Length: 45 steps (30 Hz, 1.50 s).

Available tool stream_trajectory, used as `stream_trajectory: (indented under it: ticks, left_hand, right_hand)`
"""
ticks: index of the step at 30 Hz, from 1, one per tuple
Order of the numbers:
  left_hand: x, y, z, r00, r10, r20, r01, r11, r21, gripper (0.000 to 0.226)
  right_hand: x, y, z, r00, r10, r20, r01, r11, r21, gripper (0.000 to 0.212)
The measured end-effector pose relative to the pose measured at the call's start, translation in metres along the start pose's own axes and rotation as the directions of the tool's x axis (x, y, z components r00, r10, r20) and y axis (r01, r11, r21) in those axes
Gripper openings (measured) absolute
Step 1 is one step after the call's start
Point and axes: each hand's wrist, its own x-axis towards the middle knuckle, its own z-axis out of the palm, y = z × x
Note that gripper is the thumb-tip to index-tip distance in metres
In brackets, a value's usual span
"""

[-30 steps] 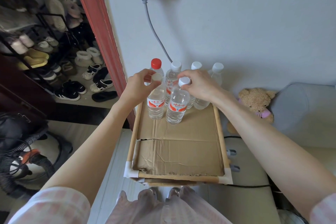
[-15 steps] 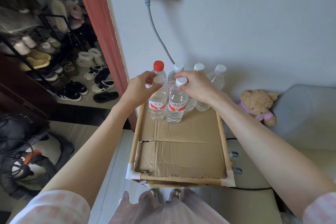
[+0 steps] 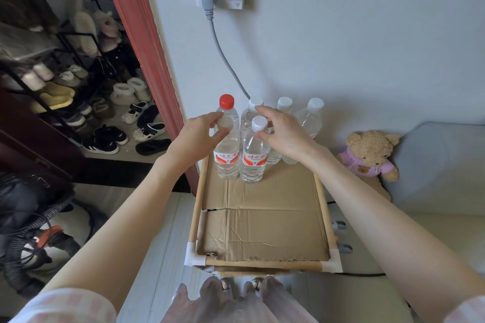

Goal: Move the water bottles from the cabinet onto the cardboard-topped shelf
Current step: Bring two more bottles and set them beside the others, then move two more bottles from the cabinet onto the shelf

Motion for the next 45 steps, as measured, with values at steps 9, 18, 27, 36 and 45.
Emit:
stream_trajectory:
  ticks: [9, 18, 27, 36, 45]
  left_hand:
    - [-0.004, 0.002, -0.008, 0.991, 0.069, 0.119, -0.094, 0.971, 0.22, 0.059]
    - [-0.012, 0.015, -0.01, 0.993, 0.114, 0.014, -0.114, 0.968, 0.224, 0.058]
    - [-0.094, 0.018, -0.022, 0.969, 0.122, -0.214, -0.01, 0.888, 0.46, 0.063]
    - [-0.301, 0.013, 0.039, 0.796, -0.409, -0.446, 0.546, 0.803, 0.24, 0.061]
    - [-0.539, 0.057, 0.074, 0.259, -0.648, -0.716, 0.88, 0.464, -0.102, 0.062]
  right_hand:
    - [-0.022, 0.001, 0.004, 0.98, -0.133, -0.15, 0.124, 0.99, -0.068, 0.052]
    - [-0.038, 0.004, 0.007, 0.965, -0.176, -0.193, 0.149, 0.978, -0.145, 0.053]
    - [-0.05, -0.02, 0.024, 0.875, -0.464, -0.139, 0.417, 0.868, -0.269, 0.061]
    - [-0.136, -0.057, 0.119, 0.681, -0.68, 0.273, 0.717, 0.695, -0.058, 0.068]
    - [-0.304, -0.16, 0.211, 0.167, -0.864, 0.474, 0.935, 0.292, 0.202, 0.067]
